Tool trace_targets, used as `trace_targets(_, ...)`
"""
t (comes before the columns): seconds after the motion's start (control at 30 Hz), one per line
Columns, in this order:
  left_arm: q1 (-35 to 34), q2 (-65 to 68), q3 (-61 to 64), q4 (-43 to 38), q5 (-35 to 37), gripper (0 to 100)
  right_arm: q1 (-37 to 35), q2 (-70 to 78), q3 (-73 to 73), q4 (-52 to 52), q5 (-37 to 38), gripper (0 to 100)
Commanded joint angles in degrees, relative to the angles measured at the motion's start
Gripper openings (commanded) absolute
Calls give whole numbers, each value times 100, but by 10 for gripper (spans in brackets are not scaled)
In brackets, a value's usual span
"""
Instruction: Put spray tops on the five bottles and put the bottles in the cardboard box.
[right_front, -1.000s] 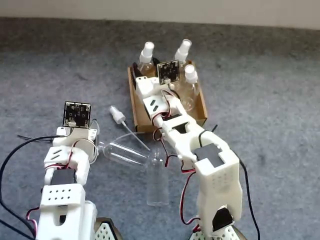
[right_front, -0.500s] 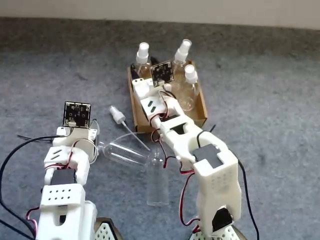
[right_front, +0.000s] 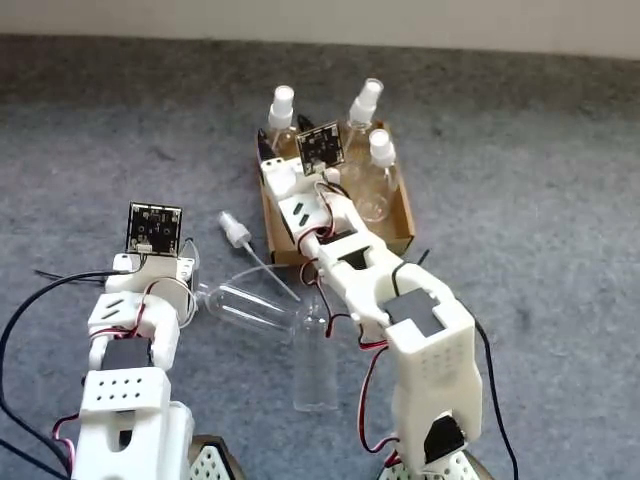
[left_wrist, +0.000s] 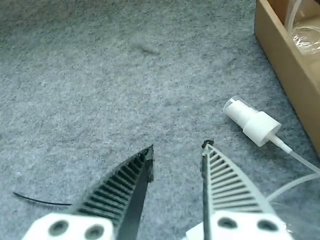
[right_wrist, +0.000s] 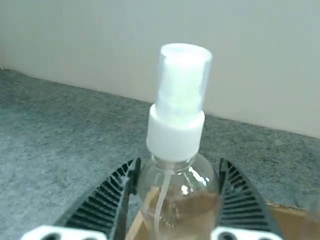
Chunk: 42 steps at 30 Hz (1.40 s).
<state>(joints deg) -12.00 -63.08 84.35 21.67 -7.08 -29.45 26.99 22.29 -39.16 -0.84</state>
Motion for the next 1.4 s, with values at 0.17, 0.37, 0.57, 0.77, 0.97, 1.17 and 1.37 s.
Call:
trace_targets(0.17, -13, -22, -22, -141, 9, 150, -31, -92, -673, 365, 53, 179)
trace_targets(0.37, -13, -22, -22, -141, 9, 150, -48, -101, -699, 444, 70, 267)
trace_targets(0.57, -13, -22, -22, -141, 9, 150, -48, -92, -708, 444, 79, 272)
trace_targets(0.77, -13, -22, -22, -141, 9, 150, -13, -198, -945, 629, 88, 272)
trace_targets(0.97, -13, -22, -22, -141, 9, 150, 31, -760, -2413, 2484, 79, 272)
trace_targets(1.17, -13, -22, -22, -141, 9, 150, 13, -1095, -4549, 5024, 79, 272)
trace_targets(1.37, -13, -22, -22, -141, 9, 150, 4, -1376, -6097, 8462, 53, 271)
